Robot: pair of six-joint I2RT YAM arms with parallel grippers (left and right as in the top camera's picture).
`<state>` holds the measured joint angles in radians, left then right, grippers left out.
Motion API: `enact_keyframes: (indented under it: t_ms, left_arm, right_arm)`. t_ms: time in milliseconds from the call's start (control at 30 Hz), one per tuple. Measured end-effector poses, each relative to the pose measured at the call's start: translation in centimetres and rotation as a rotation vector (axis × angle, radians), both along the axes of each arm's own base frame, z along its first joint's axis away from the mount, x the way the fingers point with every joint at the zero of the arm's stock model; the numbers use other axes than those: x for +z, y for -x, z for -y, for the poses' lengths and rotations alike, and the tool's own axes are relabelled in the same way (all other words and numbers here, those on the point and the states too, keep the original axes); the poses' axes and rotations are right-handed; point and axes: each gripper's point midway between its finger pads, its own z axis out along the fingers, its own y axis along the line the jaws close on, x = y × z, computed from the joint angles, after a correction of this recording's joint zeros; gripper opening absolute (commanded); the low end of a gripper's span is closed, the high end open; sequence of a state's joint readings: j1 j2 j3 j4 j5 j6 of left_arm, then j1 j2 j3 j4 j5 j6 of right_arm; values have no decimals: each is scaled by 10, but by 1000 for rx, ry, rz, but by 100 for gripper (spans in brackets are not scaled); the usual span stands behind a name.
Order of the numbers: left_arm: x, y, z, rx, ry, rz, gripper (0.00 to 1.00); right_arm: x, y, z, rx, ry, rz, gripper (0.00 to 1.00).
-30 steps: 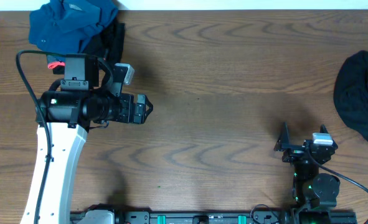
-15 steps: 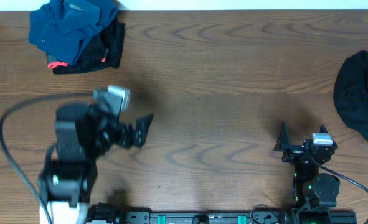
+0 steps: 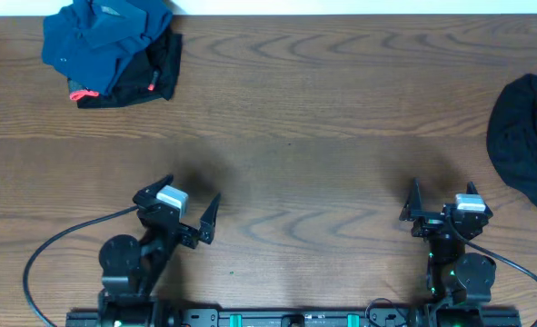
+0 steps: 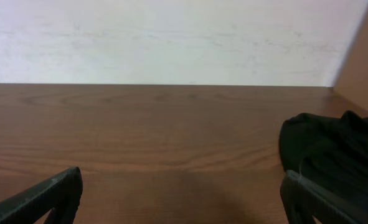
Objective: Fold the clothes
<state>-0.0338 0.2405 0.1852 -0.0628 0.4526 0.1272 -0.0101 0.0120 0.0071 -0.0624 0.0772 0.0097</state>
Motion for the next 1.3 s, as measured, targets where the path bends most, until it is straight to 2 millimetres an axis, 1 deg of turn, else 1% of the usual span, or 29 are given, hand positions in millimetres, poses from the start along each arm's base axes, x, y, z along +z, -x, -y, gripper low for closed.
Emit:
enact_keyframes:
  t_ms: [33, 133, 300, 500, 633, 900, 1300]
  left_arm:
    - [-4, -2, 0, 2, 0, 15, 98]
    - [-7, -6, -1, 10, 1, 77, 98]
    - [-15, -6, -5, 31, 0, 132, 98]
    - [1, -4, -9, 60, 1, 205, 98]
    - [-1, -2, -11, 68, -1, 198, 98]
    - [-15, 1, -12, 72, -5, 140, 98]
    - [-15, 2, -13, 79, -7, 126, 98]
  right_arm:
    - [0, 0, 0, 0, 0, 0, 99]
    - [0, 0, 0, 0, 0, 0, 99]
    - [0, 0, 0, 0, 0, 0, 99]
    - [0, 0, 0, 0, 0, 0, 99]
    - [0, 0, 0, 0, 0, 0, 99]
    - [0, 0, 0, 0, 0, 0, 99]
    - [0, 0, 0, 0, 0, 0, 99]
